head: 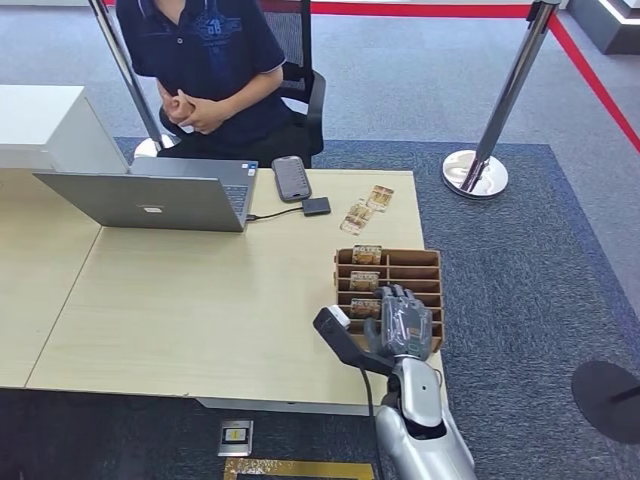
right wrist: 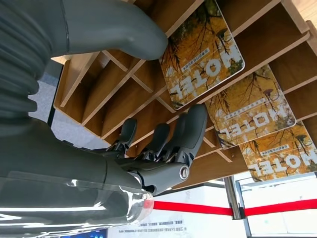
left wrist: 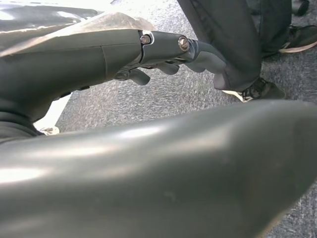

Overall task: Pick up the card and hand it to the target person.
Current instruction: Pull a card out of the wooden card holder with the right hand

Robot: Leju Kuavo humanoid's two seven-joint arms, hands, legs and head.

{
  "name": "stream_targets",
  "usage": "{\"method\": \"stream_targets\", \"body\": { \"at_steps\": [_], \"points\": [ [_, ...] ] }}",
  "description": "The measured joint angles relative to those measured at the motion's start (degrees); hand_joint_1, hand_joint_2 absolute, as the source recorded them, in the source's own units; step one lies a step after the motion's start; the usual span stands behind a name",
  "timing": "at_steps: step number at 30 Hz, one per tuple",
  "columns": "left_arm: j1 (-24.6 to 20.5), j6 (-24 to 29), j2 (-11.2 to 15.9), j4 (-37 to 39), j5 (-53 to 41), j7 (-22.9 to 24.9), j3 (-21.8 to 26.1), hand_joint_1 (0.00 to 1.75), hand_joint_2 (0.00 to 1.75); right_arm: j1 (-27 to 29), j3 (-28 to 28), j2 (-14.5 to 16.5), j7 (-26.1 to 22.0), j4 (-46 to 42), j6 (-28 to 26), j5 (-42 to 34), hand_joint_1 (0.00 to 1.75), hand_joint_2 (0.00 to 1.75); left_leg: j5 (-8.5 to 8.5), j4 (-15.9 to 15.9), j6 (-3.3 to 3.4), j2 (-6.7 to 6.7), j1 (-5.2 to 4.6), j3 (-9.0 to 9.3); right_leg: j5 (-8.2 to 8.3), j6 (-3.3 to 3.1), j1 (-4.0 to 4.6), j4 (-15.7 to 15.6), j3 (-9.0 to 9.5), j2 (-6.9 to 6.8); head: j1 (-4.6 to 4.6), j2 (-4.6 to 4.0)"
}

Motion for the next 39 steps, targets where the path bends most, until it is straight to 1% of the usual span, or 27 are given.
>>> {"method": "stream_targets", "body": {
  "at_steps": [22,28,35,39],
  "points": [
    [0.0,-0.2,0.0,0.0,-0.7,0.6,-0.3,0.0,0.0,-0.5,0.7,0.7,-0.1,1.1,0.0,0.0,0.7,1.75,0.03,0.0,-0.02,0.0,0.0,0.01,0.02,-0.02,0.0,0.0,-0.01,0.0,0.0,0.0],
    [0.0,-0.2,0.0,0.0,-0.9,0.6,-0.4,0.0,0.0,-0.5,0.9,0.8,-0.1,1.1,0.0,0.0,0.73,1.75,0.03,0.0,-0.02,0.0,0.0,0.01,0.03,-0.03,0.0,0.0,-0.01,0.0,0.01,0.0],
    [0.0,-0.2,0.0,0.0,-1.2,0.6,-0.6,0.0,0.0,-0.3,0.9,0.9,0.0,1.1,0.1,0.2,0.85,1.75,0.04,0.0,-0.02,0.0,0.0,0.01,0.03,-0.04,0.0,0.0,-0.01,0.0,0.0,0.0],
    [0.0,-0.3,0.0,0.0,-1.3,0.6,-0.7,0.0,0.0,-0.3,0.9,0.9,0.0,1.1,0.1,0.3,0.84,1.75,0.04,0.0,-0.03,0.0,0.0,0.02,0.04,-0.04,0.0,0.0,-0.01,0.0,0.0,0.0]
  ]
}}
